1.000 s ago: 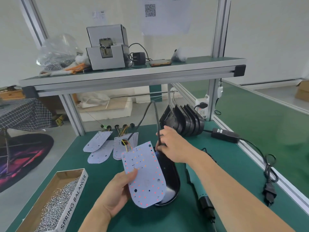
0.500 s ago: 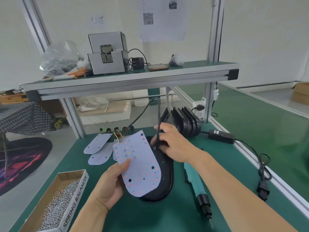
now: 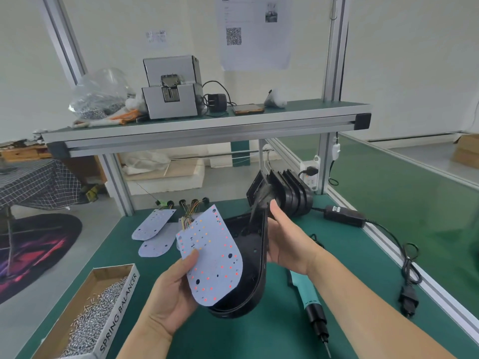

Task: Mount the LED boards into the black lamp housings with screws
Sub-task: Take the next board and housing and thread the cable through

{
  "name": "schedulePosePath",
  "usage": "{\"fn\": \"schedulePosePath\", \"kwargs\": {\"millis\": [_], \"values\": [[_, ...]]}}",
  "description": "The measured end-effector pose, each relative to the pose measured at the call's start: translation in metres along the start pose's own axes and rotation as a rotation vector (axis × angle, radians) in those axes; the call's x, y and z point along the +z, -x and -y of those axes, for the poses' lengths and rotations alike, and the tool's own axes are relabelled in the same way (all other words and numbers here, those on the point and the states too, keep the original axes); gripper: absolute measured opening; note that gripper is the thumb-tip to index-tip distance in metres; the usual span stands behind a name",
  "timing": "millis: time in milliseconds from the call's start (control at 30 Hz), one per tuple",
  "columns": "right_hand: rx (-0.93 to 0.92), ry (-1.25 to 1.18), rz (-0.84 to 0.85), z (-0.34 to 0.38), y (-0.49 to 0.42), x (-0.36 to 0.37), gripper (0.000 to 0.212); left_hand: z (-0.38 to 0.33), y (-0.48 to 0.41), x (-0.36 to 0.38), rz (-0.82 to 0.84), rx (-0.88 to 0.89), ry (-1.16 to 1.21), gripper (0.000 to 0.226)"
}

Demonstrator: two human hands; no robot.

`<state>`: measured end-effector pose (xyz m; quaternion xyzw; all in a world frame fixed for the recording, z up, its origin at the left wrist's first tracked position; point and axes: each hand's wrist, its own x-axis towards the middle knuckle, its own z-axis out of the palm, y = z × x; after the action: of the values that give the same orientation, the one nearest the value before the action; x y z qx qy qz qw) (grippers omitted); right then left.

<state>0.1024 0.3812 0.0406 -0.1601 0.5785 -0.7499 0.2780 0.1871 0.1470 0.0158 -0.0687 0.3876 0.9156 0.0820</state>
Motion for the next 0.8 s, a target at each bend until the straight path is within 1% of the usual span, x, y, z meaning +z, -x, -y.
{"fn": "schedulePosePath", "kwargs": {"millis": [33, 67, 100, 133, 167, 200, 233, 267, 333, 367, 400, 433, 467, 500, 533, 567, 600, 633, 667, 700, 767, 800], "values": [[0.033, 0.047, -0.052, 0.0, 0.001, -0.001, 0.084, -0.001, 0.0, 0.0, -0.008, 0.01, 0.014, 0.032], [0.059, 0.164, -0.135, 0.0, 0.003, -0.001, 0.083, -0.004, 0.0, -0.001, -0.016, 0.026, 0.03, 0.032], [0.073, 0.395, -0.25, 0.0, 0.004, -0.003, 0.078, -0.007, 0.0, -0.002, -0.025, 0.043, 0.044, 0.034], [0.082, 0.75, -0.354, 0.001, 0.006, -0.009, 0.067, -0.011, 0.0, -0.004, -0.036, 0.059, 0.055, 0.036], [0.103, 1.171, -0.41, 0.002, 0.007, -0.017, 0.053, -0.015, 0.0, -0.006, -0.048, 0.075, 0.063, 0.04], [0.164, 1.517, -0.412, 0.0, 0.009, -0.027, 0.042, -0.02, 0.001, -0.009, -0.059, 0.09, 0.069, 0.044], [0.24, 1.705, -0.453, -0.002, 0.011, -0.037, 0.041, -0.025, 0.002, -0.013, -0.07, 0.104, 0.074, 0.049], [0.338, 1.766, -0.522, -0.002, 0.014, -0.048, 0.045, -0.031, 0.003, -0.017, -0.076, 0.119, 0.08, 0.051], [0.527, 1.72, -0.654, -0.001, 0.02, -0.067, 0.052, -0.043, 0.006, -0.026, -0.069, 0.141, 0.084, 0.049], [0.589, 1.704, -0.687, 0.001, 0.022, -0.073, 0.052, -0.048, 0.008, -0.029, -0.065, 0.145, 0.075, 0.046], [0.605, 1.696, -0.716, 0.003, 0.022, -0.076, 0.049, -0.051, 0.009, -0.032, -0.062, 0.141, 0.056, 0.041], [0.552, 1.693, -0.728, 0.007, 0.019, -0.075, 0.047, -0.053, 0.01, -0.033, -0.059, 0.128, 0.031, 0.038], [0.441, 1.66, -0.717, 0.016, 0.015, -0.067, 0.045, -0.052, 0.012, -0.033, -0.055, 0.113, -0.004, 0.036], [0.272, 1.569, -0.687, 0.026, 0.01, -0.053, 0.043, -0.049, 0.012, -0.031, -0.054, 0.1, -0.049, 0.035], [0.08, 1.362, -0.667, 0.039, 0.006, -0.036, 0.041, -0.046, 0.013, -0.028, -0.051, 0.092, -0.103, 0.034], [-0.095, 1.147, -0.608, 0.052, 0.001, -0.014, 0.038, -0.042, 0.013, -0.024, -0.038, 0.085, -0.166, 0.034], [-0.233, 0.953, -0.529, 0.065, -0.003, 0.007, 0.038, -0.038, 0.014, -0.02, -0.017, 0.076, -0.237, 0.034], [-0.325, 0.836, -0.45, 0.078, -0.007, 0.027, 0.039, -0.036, 0.015, -0.016, 0.009, 0.063, -0.307, 0.035], [-0.378, 0.843, -0.382, 0.09, -0.011, 0.044, 0.041, -0.034, 0.015, -0.013, 0.034, 0.048, -0.366, 0.036], [-0.412, 0.927, -0.321, 0.1, -0.016, 0.059, 0.043, -0.033, 0.016, -0.01, 0.059, 0.034, -0.409, 0.036], [-0.401, 1.155, -0.217, 0.116, -0.026, 0.077, 0.045, -0.033, 0.017, -0.008, 0.1, 0.017, -0.457, 0.034], [-0.376, 1.259, -0.187, 0.123, -0.03, 0.081, 0.041, -0.034, 0.018, -0.009, 0.114, 0.013, -0.474, 0.034]]}}
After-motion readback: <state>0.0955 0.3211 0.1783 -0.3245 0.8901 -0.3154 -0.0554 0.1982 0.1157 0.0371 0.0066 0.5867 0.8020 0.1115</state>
